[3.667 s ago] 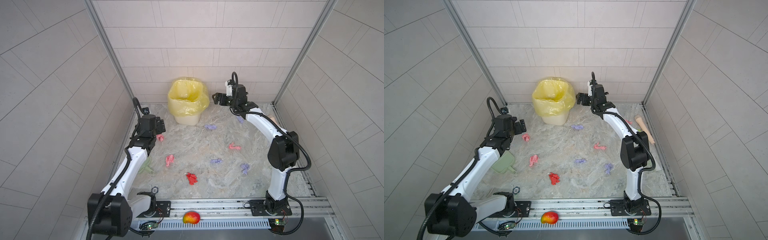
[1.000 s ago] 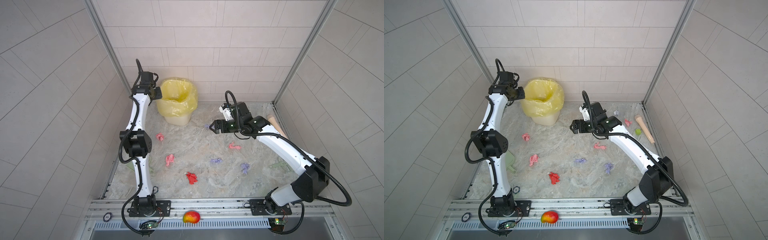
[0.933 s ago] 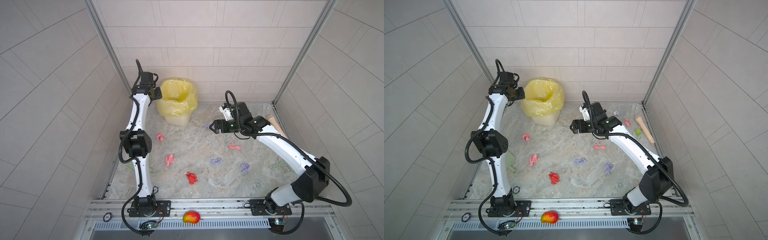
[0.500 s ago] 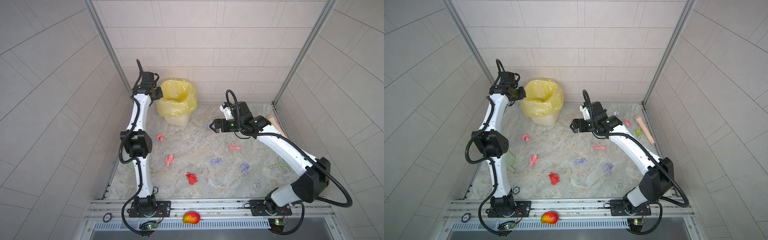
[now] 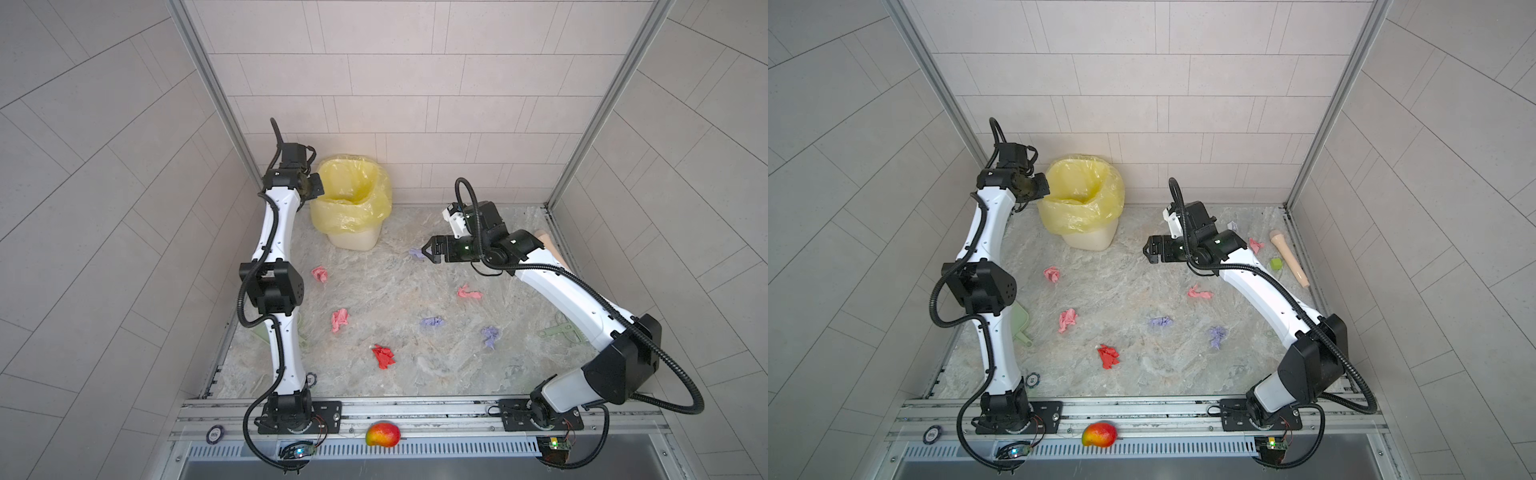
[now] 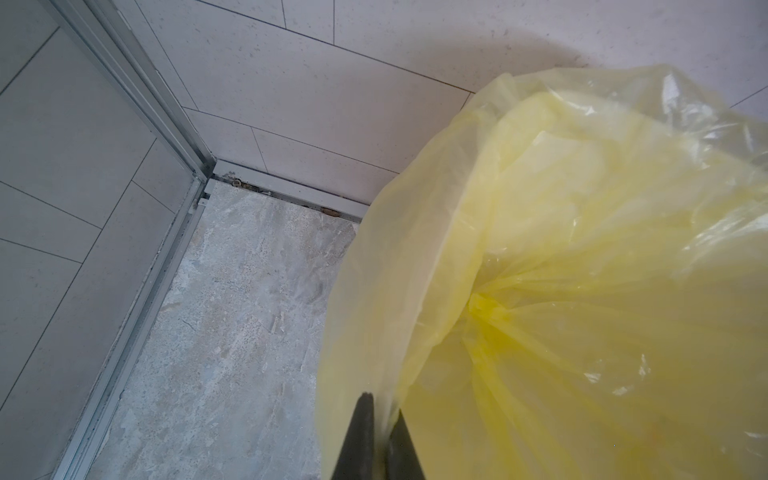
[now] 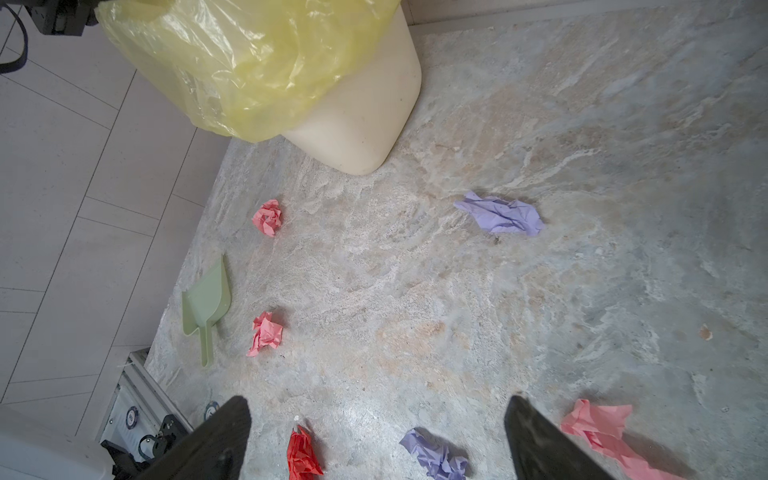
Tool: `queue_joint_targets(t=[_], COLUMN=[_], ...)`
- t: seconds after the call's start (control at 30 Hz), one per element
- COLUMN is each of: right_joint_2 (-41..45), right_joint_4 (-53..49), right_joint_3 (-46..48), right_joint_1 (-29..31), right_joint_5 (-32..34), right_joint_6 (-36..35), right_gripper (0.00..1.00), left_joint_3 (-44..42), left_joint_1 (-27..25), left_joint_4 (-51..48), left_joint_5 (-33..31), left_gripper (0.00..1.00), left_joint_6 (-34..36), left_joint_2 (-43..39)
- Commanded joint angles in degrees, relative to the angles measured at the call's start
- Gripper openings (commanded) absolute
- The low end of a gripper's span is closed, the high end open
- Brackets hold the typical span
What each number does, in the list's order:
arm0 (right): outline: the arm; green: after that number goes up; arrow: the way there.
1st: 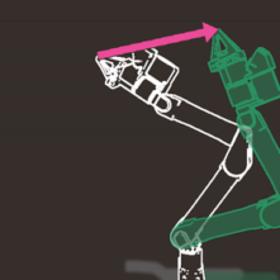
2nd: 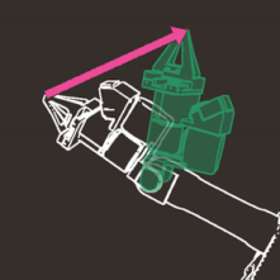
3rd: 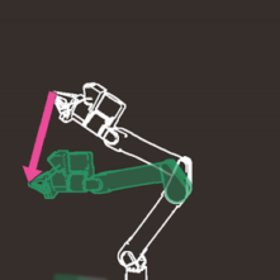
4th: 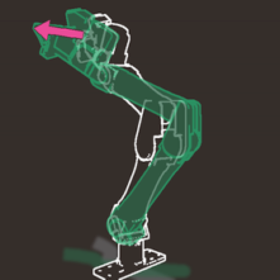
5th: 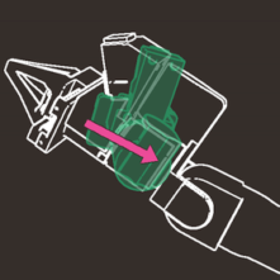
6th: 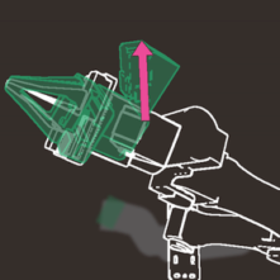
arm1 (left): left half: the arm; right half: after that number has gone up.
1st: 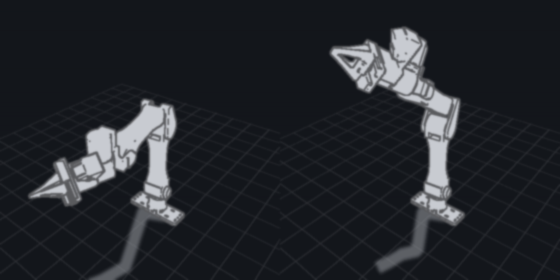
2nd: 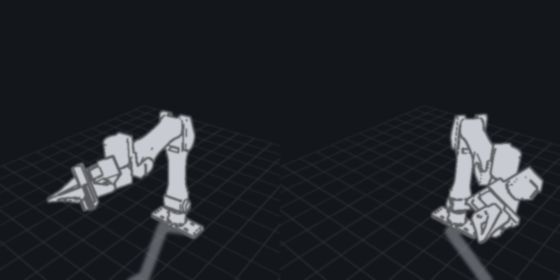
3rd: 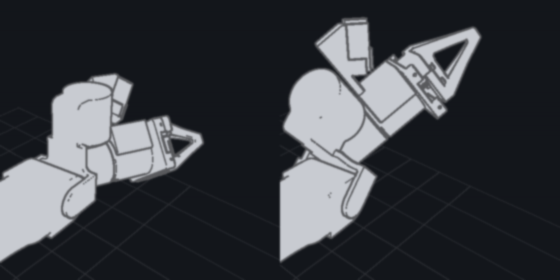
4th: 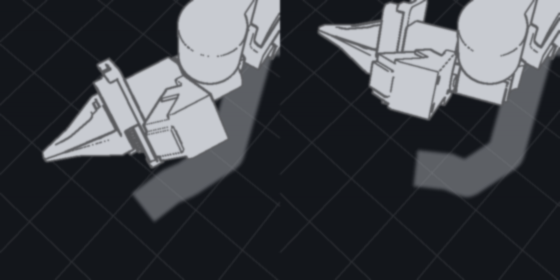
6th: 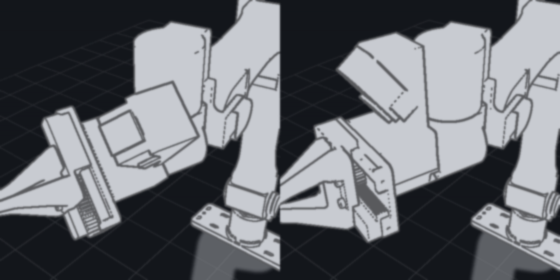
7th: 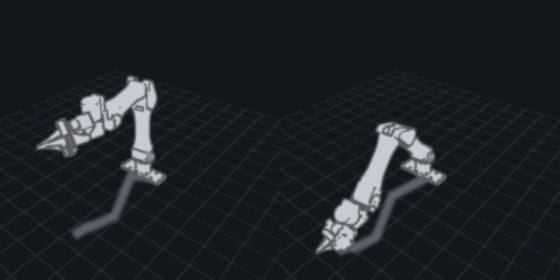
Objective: Sweep away the paper scraps from the table
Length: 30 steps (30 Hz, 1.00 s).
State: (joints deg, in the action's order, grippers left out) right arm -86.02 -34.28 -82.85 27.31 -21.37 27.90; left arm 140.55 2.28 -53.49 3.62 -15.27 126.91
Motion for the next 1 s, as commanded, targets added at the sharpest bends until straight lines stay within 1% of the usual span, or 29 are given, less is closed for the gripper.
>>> queue_joint_targets(t=[0.0, 0.2, 0.37, 0.53, 0.83, 0.97], right_joint_2=[1.69, 2.21, 2.92, 3.41, 4.47, 4.76], right_joint_4=[-0.85, -0.63, -0.31, 0.01, 0.54, 0.54], right_joint_3=[0.10, 0.67, 1.59, 2.41, 3.59, 3.83], right_joint_1=[-0.48, -0.80, -0.90, -1.04, -1.05, -1.06], right_joint_5=[0.96, 0.92, 0.94, 0.89, 0.69, 0.84], right_joint_6=[0.16, 0.00, 0.14, 0.36, 0.68, 0.71], right_gripper=[0.97, 0.98, 0.98, 0.98, 0.99, 0.99], left_joint_3=[0.69, -1.35, -7.31, -13.96, -23.26, -25.68], left_joint_1=[-0.13, -1.92, -2.50, -2.63, -4.23, -4.83], left_joint_4=[-3.74, -5.05, -3.99, -1.49, -0.08, 0.30], left_joint_5=[-0.11, -2.84, -4.58, -3.88, -6.25, -6.50], left_gripper=[0.00, 0.00, 0.00, 0.00, 0.00, 0.00], left_joint_6=[-3.39, -5.22, -8.32, -11.55, -13.90, -14.67], left_joint_2=[-1.62, -5.06, -9.75, -13.77, -19.67, -21.25])
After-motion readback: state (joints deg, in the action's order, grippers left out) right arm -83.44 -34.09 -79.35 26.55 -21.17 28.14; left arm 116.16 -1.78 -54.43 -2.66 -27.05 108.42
